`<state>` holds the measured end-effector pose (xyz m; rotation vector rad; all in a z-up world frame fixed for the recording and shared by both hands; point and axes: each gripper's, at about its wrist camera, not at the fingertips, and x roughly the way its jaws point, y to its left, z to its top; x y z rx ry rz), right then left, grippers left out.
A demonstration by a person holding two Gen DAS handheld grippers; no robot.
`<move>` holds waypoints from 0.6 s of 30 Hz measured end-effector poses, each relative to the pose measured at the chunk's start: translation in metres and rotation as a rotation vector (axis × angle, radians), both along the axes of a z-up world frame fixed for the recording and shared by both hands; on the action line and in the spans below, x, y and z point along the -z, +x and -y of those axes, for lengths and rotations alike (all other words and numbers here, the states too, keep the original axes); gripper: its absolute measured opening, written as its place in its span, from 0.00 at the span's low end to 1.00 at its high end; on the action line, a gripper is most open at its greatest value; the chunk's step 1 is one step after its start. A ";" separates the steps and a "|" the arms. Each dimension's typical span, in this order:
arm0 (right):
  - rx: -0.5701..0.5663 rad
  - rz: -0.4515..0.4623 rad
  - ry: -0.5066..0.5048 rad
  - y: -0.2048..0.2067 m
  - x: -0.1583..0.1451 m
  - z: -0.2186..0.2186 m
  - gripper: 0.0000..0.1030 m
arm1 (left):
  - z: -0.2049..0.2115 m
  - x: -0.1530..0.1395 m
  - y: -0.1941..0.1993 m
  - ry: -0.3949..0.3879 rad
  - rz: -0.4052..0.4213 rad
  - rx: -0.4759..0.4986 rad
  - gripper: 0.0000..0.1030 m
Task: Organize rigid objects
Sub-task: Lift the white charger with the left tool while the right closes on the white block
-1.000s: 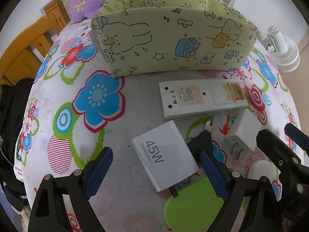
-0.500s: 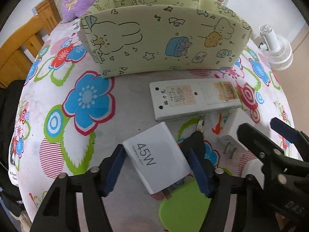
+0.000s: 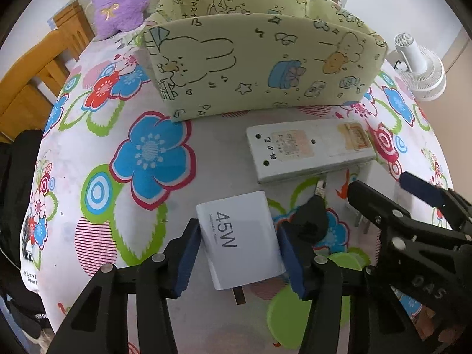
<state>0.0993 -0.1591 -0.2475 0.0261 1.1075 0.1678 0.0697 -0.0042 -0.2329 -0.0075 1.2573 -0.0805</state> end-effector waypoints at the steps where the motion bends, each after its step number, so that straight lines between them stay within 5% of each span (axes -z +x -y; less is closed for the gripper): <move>1: 0.007 -0.007 -0.001 0.001 0.002 0.000 0.83 | 0.000 0.000 0.001 0.005 0.002 0.000 0.53; 18: 0.017 -0.010 -0.082 0.009 0.012 -0.014 0.61 | -0.001 0.008 0.016 0.029 0.010 -0.009 0.49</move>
